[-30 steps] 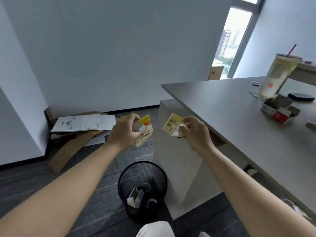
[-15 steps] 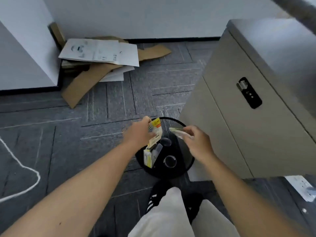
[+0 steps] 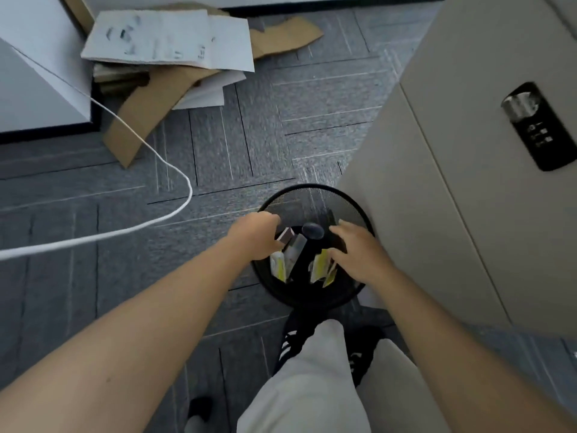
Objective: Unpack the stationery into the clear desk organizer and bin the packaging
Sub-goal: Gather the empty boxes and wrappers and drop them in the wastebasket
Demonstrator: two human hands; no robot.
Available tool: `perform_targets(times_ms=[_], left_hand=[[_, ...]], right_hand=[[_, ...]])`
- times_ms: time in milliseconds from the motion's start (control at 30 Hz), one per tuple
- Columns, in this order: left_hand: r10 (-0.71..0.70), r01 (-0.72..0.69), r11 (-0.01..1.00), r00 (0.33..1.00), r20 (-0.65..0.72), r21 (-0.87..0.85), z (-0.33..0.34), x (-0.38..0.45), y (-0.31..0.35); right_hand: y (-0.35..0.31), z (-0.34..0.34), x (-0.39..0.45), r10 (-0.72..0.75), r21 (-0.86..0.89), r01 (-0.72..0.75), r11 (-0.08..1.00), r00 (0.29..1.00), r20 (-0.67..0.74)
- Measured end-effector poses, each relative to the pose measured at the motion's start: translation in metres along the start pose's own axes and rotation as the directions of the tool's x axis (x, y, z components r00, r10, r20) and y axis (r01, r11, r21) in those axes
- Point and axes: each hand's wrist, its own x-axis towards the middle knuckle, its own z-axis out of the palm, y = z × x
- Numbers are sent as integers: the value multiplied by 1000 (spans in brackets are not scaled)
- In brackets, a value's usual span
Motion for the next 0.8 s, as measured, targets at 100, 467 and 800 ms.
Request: perform_targets(times_ms=[100,467,800], left_hand=[[36,-32,996,999,-37,86,-22,-19,4],[260,-170,955,875,-408,243,-136,-158,59],[476,-378,879,653,-589,292,-193,-255,150]], right_hand=[[-12,-24,-21,-22,-90,17,996,998,-55],[-80,-139,-155,-158,-243,65,968,907,-390],[-81,-210,-288,-166,-244,-11,970,702,-693]])
